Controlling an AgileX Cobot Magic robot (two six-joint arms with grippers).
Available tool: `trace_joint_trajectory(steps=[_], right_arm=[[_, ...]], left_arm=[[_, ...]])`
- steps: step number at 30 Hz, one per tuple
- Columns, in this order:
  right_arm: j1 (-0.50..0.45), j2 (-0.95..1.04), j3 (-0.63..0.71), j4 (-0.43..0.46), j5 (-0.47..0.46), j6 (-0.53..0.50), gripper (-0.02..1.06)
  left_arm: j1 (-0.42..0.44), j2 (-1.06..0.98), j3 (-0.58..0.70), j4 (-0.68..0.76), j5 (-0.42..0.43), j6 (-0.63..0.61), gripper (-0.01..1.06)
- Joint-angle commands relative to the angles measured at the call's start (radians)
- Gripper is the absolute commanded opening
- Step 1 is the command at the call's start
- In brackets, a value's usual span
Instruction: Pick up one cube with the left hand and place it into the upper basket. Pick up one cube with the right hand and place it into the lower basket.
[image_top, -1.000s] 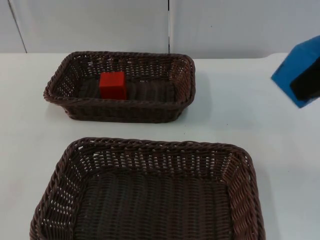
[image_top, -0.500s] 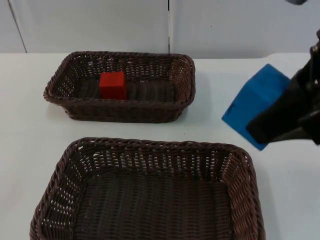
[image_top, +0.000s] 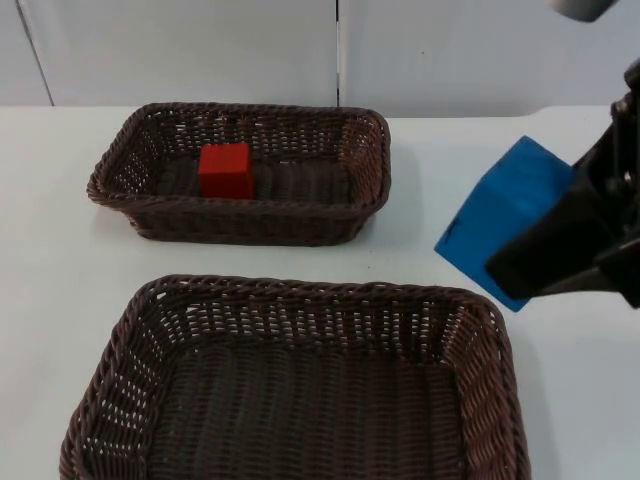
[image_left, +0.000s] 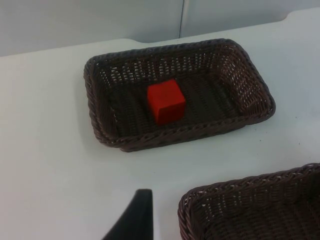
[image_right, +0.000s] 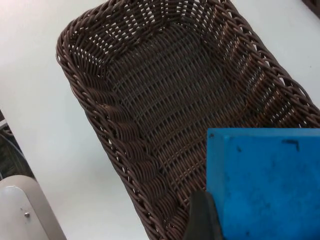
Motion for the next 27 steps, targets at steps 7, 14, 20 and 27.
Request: trace_joint_trajectory(steps=[7, 14, 20, 27], right_arm=[[0.005, -0.01, -0.005, -0.002, -0.016, -0.012, 0.0], [0.005, -0.01, -0.005, 0.0, -0.07, -0.012, 0.0], [0.005, -0.01, -0.005, 0.0, -0.082, -0.012, 0.0], [0.005, 0.028, -0.026, 0.007, -0.054, -0.012, 0.0]], left_arm=[[-0.005, -0.007, 0.004, 0.004, 0.001, -0.002, 1.05], [-0.005, -0.007, 0.004, 0.004, -0.005, -0.002, 1.05], [-0.005, -0.007, 0.004, 0.0, -0.005, -0.002, 1.05], [-0.005, -0.007, 0.004, 0.0, -0.005, -0.002, 1.05]])
